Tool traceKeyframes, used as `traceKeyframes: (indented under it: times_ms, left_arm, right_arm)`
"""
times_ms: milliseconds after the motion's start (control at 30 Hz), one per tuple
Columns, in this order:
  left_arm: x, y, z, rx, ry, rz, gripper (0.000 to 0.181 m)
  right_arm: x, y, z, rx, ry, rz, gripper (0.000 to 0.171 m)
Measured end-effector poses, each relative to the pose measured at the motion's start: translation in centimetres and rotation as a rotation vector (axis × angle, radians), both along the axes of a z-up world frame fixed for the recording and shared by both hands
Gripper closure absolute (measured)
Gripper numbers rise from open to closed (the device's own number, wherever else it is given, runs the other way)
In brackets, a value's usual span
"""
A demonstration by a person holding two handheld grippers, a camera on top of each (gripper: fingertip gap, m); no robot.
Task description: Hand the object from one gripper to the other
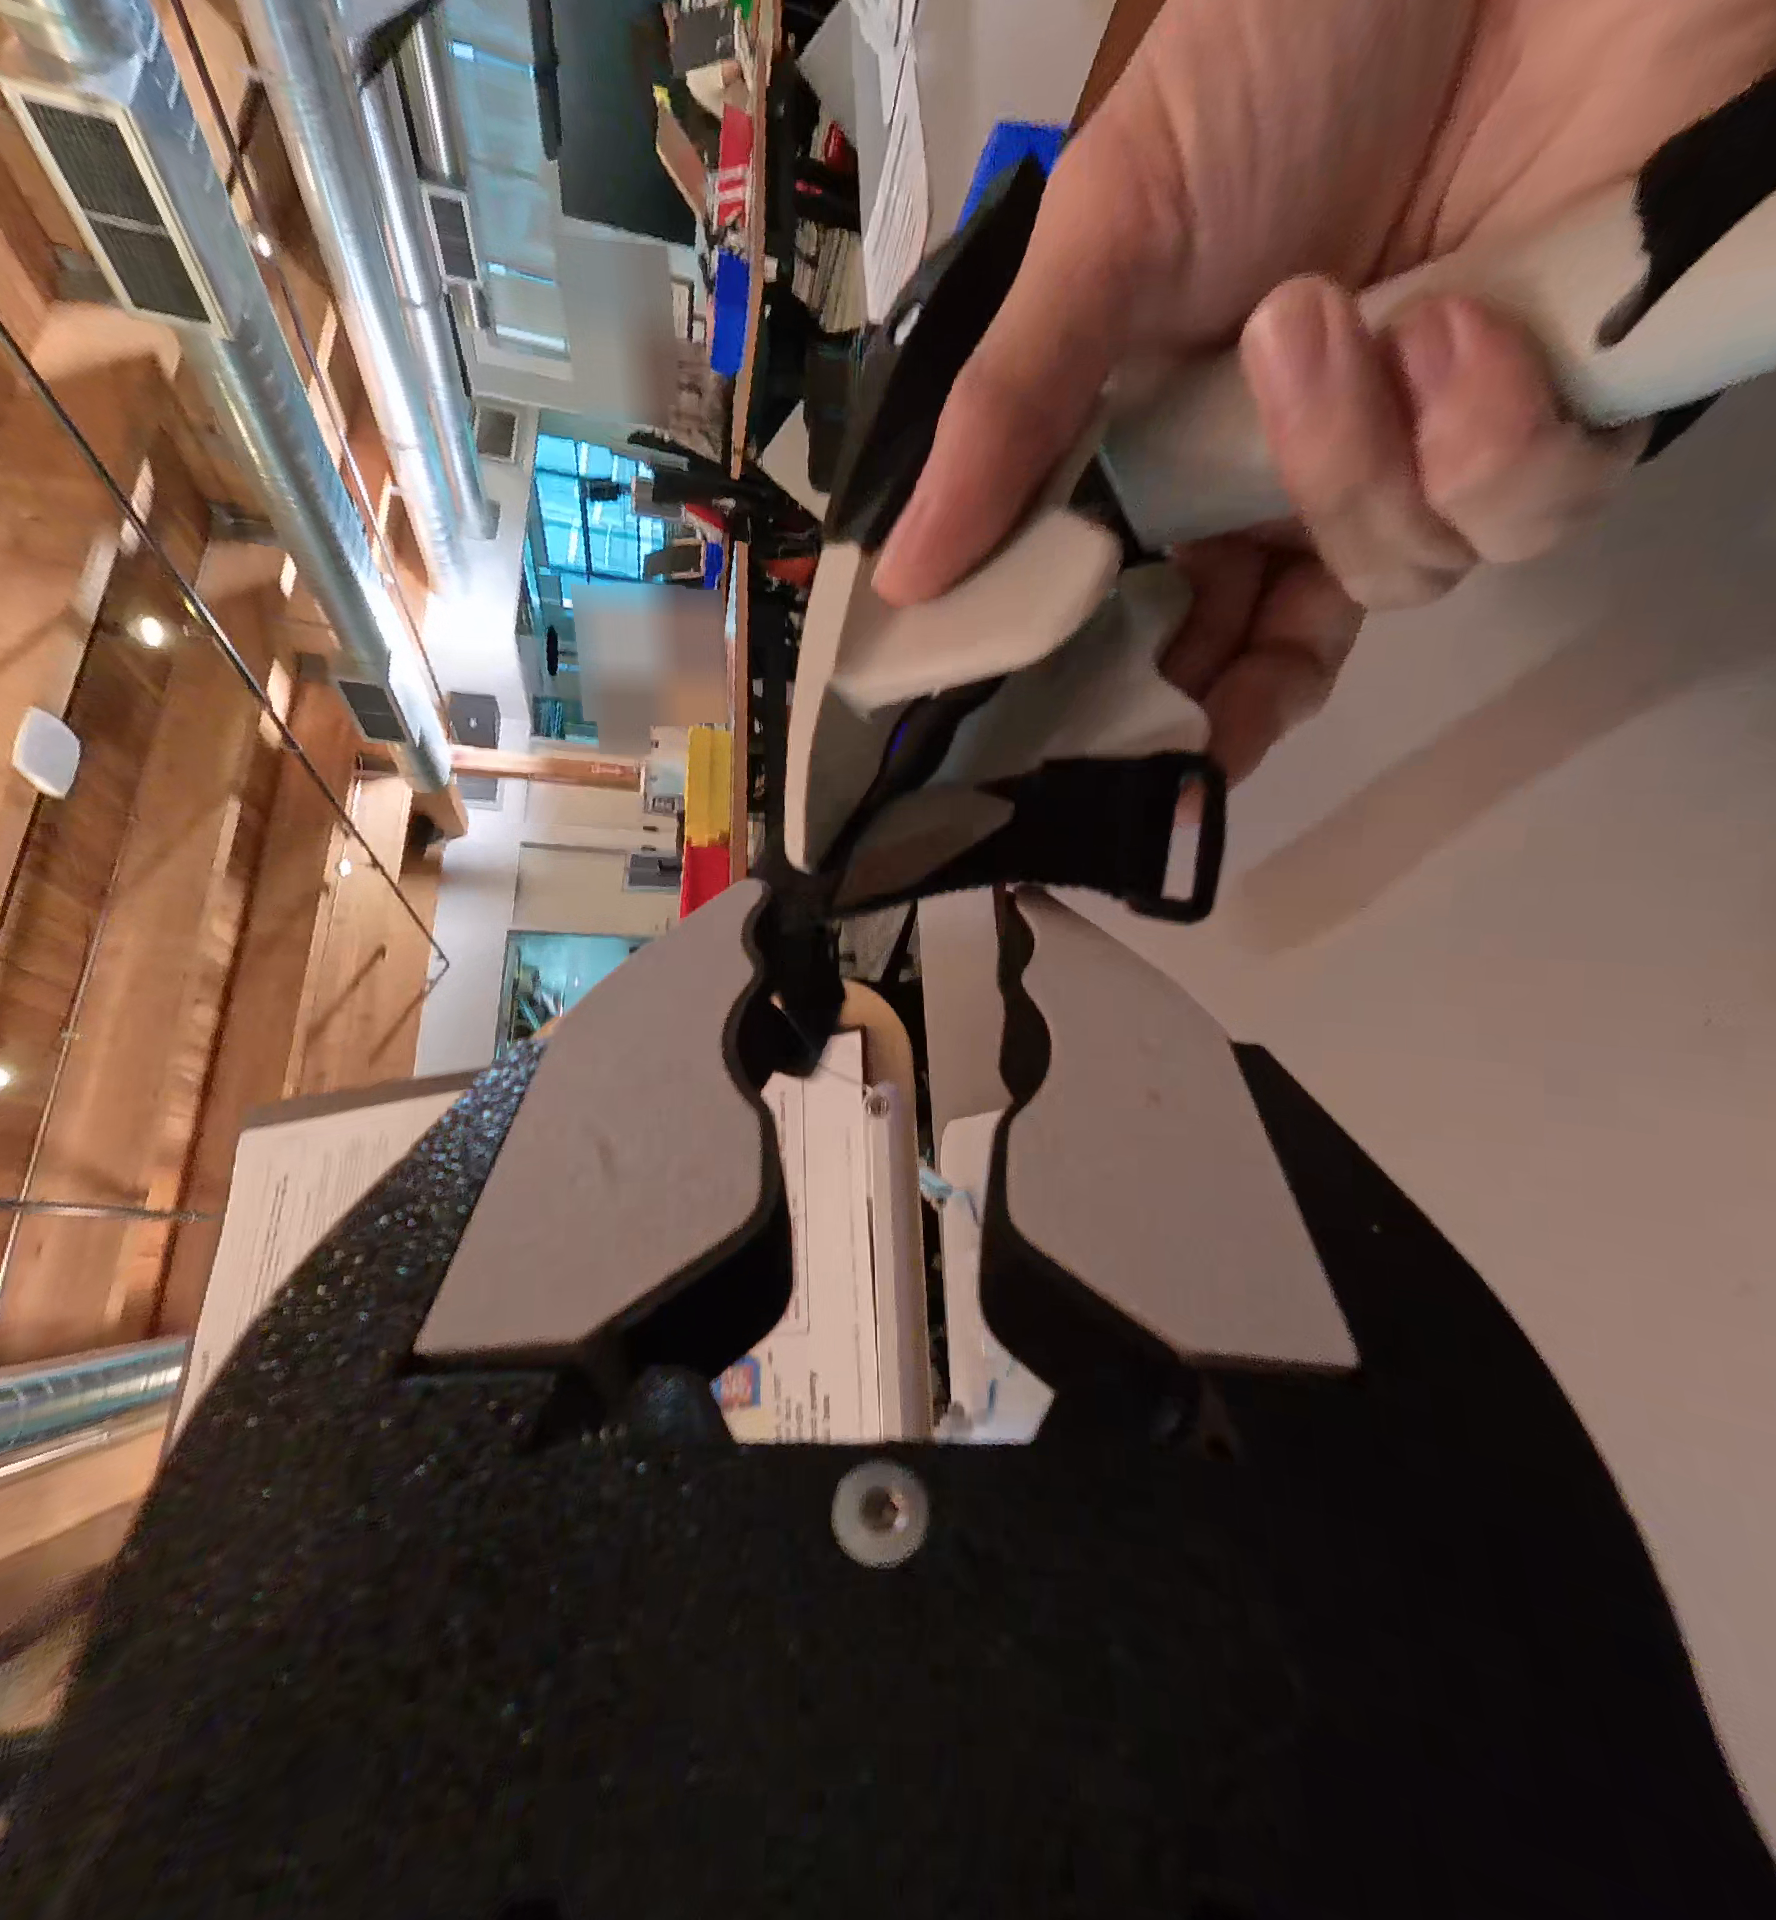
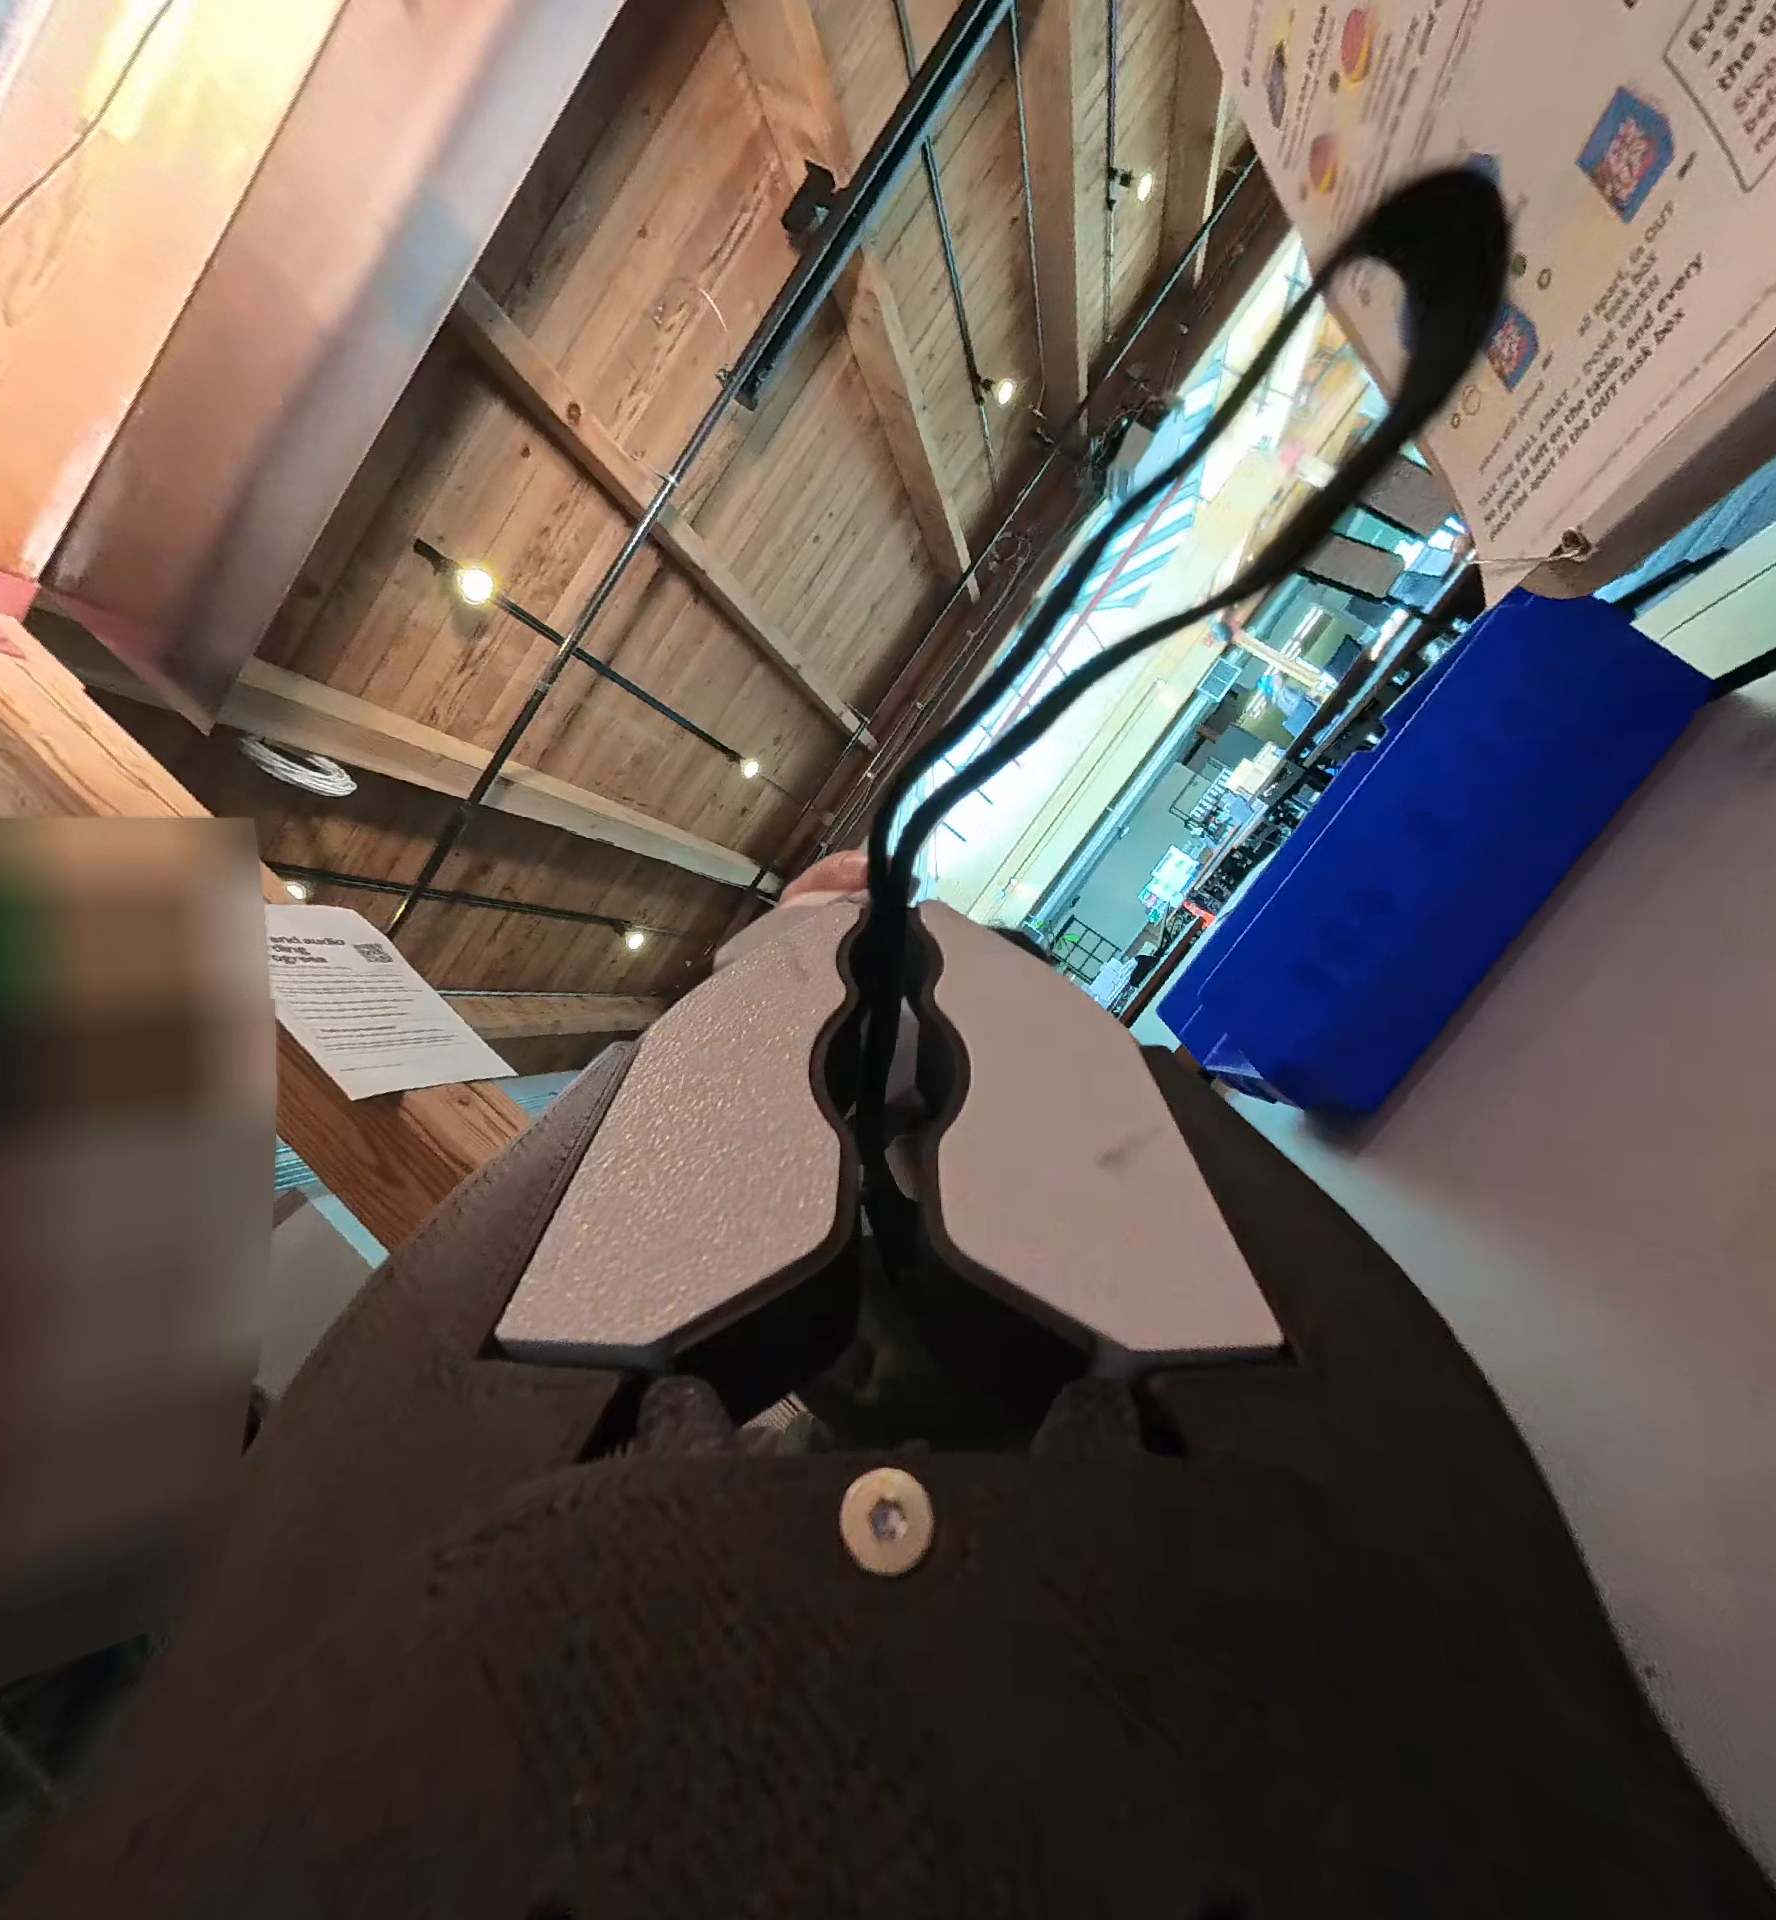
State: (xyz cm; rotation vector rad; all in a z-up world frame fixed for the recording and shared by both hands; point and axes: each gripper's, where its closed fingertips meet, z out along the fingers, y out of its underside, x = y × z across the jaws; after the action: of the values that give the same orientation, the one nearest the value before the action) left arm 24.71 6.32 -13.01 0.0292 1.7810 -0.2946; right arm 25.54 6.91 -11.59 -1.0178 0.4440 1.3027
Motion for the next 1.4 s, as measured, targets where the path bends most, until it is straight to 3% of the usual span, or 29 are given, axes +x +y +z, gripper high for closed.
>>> traceKeyframes:
  times_ms: [67,133,300,467,600,700,767,933,1100,1133,1200,1267,1400]
  left_arm:
    - [-0.1,-1.0,0.0,-0.003,-0.004,-0.04,0.147]
    - [-0.1,-1.4,0.0,0.006,-0.008,-0.051,0.164]
    - [0.1,-1.0,0.2,-0.038,0.005,-0.021,0.178]
    - [-0.4,1.0,3.2,-0.357,0.014,0.04,0.179]
    - [-1.4,2.7,5.7,-0.692,0.069,0.054,0.178]
    - [-2.4,2.6,8.1,-1.008,0.123,-0.046,0.179]
    - [-3.0,2.2,8.7,-1.118,0.179,-0.13,0.178]
    - [-4.3,1.5,7.5,-1.082,0.306,-0.258,0.179]
    - [-5.9,0.5,7.2,-1.073,0.405,-0.402,0.178]
    - [-6.0,0.5,7.2,-1.072,0.41,-0.412,0.179]
    - [-5.9,0.9,6.7,-1.051,0.409,-0.386,0.178]
    - [-5.8,1.7,6.6,-1.044,0.398,-0.364,0.178]
    - [-4.8,4.6,5.2,-1.038,0.367,-0.201,0.17]
  right_arm:
    - [0.2,-0.1,0.1,0.006,0.022,0.0,0.167]
    - [0.5,-0.2,0.2,0.015,0.046,0.0,0.167]
    - [0.7,0.3,-0.6,-0.038,-0.014,-0.049,0.163]
    - [0.6,-0.3,0.4,-0.044,-0.253,-0.16,0.124]
    - [0.7,-0.8,1.3,-0.046,-0.572,-0.359,0.114]
    - [-0.5,-0.7,1.7,-0.046,-0.839,-0.488,0.102]
    - [-1.6,-0.1,1.1,-0.074,-0.982,-0.493,0.1]
    - [-0.3,0.2,0.7,-0.154,-1.164,-0.679,0.1]
    - [-0.8,0.4,-0.4,-0.167,-1.309,-0.635,0.096]
    - [-1.1,0.5,-0.7,-0.168,-1.32,-0.618,0.103]
    - [-2.2,0.5,-1.2,-0.133,-1.361,-0.557,0.139]
    - [-2.3,0.5,-1.4,-0.136,-1.385,-0.546,0.164]
    - [-1.9,0.6,-1.6,-0.17,-1.417,-0.556,0.166]
